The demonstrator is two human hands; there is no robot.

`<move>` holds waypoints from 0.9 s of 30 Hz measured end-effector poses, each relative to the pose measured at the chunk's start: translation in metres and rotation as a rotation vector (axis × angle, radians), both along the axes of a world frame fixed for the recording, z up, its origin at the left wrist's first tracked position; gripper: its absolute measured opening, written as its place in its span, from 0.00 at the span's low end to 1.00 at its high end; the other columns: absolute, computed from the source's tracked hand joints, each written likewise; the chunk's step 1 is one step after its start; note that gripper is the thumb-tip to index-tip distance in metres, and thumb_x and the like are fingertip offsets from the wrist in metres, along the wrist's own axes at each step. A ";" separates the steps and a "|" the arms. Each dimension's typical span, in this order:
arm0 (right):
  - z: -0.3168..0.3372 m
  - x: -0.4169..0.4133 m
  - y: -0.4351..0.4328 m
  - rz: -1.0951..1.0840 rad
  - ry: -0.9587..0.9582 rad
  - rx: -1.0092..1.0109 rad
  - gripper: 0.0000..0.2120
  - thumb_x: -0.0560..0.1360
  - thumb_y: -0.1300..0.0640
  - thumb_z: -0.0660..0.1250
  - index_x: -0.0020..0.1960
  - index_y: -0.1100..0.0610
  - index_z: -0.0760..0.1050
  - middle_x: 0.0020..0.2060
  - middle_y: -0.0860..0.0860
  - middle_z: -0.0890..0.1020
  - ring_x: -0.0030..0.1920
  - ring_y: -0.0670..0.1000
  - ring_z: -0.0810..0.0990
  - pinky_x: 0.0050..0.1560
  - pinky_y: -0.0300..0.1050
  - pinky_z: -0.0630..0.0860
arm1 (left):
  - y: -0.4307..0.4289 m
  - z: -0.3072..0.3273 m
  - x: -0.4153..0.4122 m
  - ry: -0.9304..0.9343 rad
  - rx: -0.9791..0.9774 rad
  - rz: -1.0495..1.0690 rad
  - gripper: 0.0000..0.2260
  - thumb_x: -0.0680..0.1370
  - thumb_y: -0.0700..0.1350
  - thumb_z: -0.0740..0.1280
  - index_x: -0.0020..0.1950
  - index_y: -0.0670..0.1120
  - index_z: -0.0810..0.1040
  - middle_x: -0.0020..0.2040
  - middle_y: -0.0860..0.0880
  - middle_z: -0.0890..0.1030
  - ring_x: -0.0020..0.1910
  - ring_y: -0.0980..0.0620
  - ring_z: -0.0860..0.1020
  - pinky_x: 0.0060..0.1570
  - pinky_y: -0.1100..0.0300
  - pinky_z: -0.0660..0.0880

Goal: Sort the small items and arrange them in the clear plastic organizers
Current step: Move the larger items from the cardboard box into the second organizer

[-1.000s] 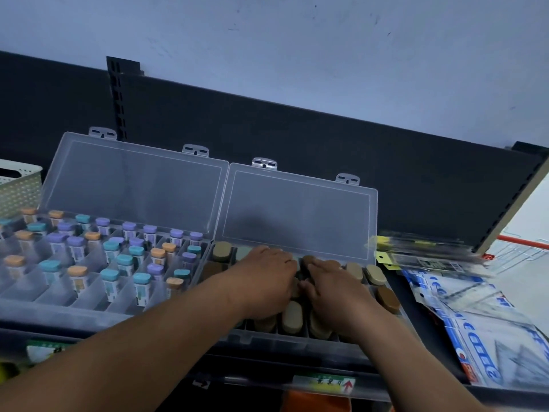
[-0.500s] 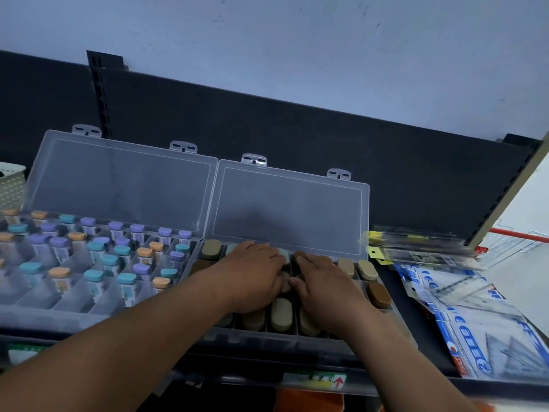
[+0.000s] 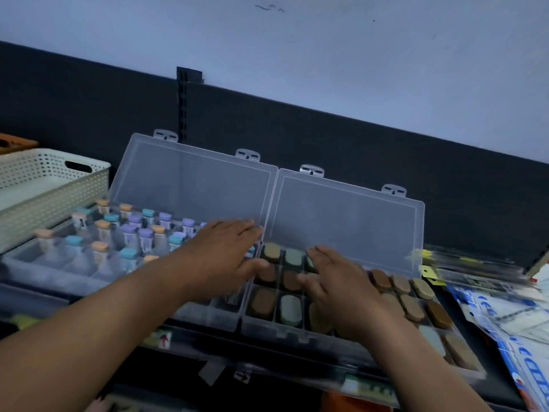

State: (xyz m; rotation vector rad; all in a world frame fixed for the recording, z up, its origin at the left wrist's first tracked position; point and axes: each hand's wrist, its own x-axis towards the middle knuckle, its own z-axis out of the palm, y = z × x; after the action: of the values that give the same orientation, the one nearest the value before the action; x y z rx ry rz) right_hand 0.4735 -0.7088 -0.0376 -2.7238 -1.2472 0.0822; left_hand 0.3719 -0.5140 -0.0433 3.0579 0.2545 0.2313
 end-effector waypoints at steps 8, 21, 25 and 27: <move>-0.008 -0.042 0.071 0.148 -0.025 0.022 0.28 0.81 0.44 0.54 0.78 0.54 0.55 0.78 0.51 0.57 0.77 0.50 0.54 0.74 0.43 0.51 | 0.065 -0.002 -0.069 -0.033 -0.047 0.124 0.39 0.73 0.70 0.42 0.78 0.49 0.53 0.78 0.49 0.56 0.76 0.50 0.54 0.72 0.55 0.51; -0.010 -0.099 0.127 0.179 -0.027 -0.044 0.26 0.82 0.46 0.54 0.78 0.49 0.53 0.78 0.47 0.54 0.77 0.48 0.52 0.73 0.43 0.54 | 0.121 -0.013 -0.131 -0.004 -0.124 0.197 0.31 0.79 0.61 0.53 0.79 0.50 0.52 0.78 0.52 0.54 0.77 0.53 0.52 0.74 0.55 0.52; -0.007 -0.106 0.126 0.191 -0.031 -0.025 0.26 0.82 0.47 0.55 0.78 0.48 0.54 0.78 0.46 0.55 0.77 0.47 0.53 0.71 0.42 0.56 | 0.118 -0.009 -0.145 -0.015 -0.133 0.226 0.29 0.80 0.60 0.55 0.78 0.50 0.55 0.78 0.52 0.56 0.76 0.53 0.54 0.74 0.54 0.53; -0.008 -0.106 0.124 0.194 -0.032 -0.007 0.26 0.82 0.47 0.56 0.78 0.48 0.55 0.78 0.46 0.56 0.77 0.48 0.54 0.72 0.42 0.56 | 0.116 -0.006 -0.149 -0.029 -0.130 0.246 0.30 0.80 0.61 0.54 0.78 0.50 0.55 0.78 0.52 0.56 0.76 0.53 0.54 0.74 0.53 0.53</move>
State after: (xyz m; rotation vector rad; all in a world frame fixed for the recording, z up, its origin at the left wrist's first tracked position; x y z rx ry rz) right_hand 0.3676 -0.5853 -0.0452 -2.6119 -1.5198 0.0635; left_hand 0.2230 -0.3985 -0.0498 2.8880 0.6197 0.2603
